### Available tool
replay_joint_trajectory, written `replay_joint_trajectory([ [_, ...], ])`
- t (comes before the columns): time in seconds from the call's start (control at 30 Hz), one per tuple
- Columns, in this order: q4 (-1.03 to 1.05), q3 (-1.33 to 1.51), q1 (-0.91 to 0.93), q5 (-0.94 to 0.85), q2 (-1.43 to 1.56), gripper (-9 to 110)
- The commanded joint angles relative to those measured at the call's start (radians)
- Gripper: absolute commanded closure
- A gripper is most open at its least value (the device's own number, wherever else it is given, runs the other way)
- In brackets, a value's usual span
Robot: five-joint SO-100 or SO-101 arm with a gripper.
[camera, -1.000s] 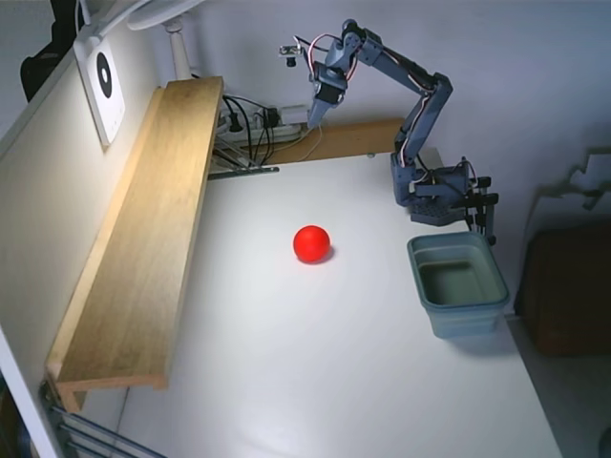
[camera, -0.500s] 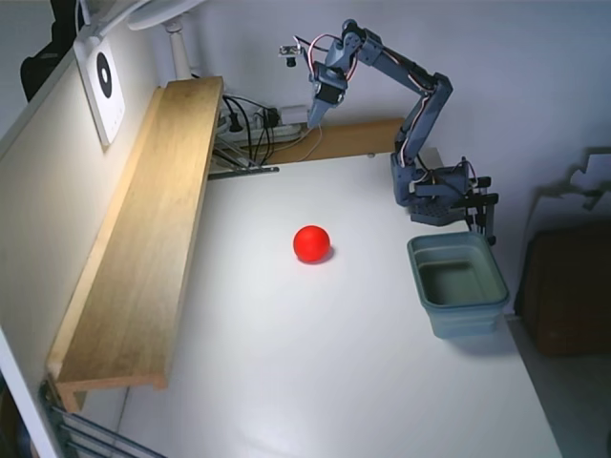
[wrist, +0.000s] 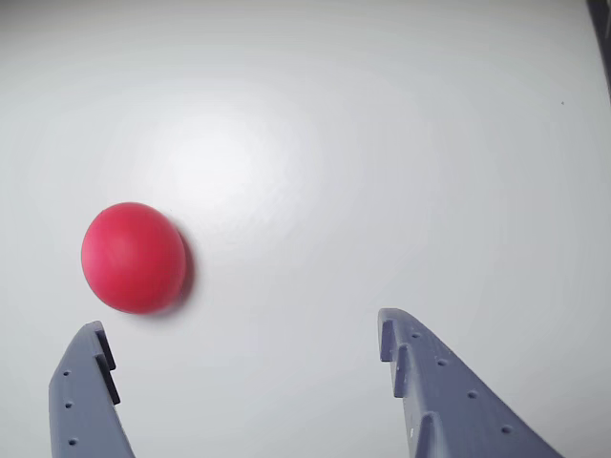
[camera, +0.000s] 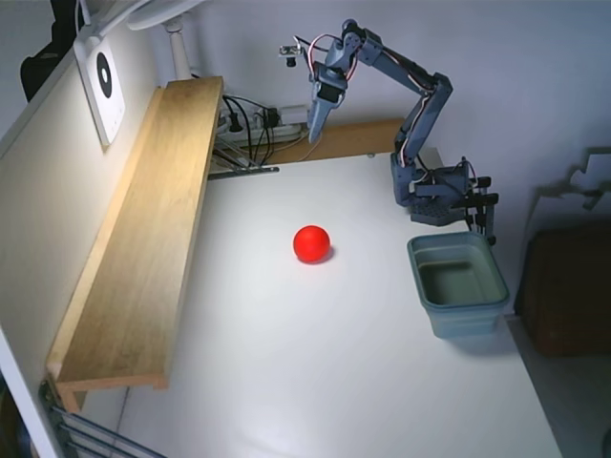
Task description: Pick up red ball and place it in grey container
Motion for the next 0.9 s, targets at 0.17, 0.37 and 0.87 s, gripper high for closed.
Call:
replay_joint_trajectory([
  [0.17, 0.006, 0.014, -0.112, 0.002, 0.026, 63],
  [0.37, 0.006, 0.014, -0.234, 0.002, 0.026, 63],
  [0.87, 0.006, 0.014, -0.342, 0.002, 0.026, 63],
])
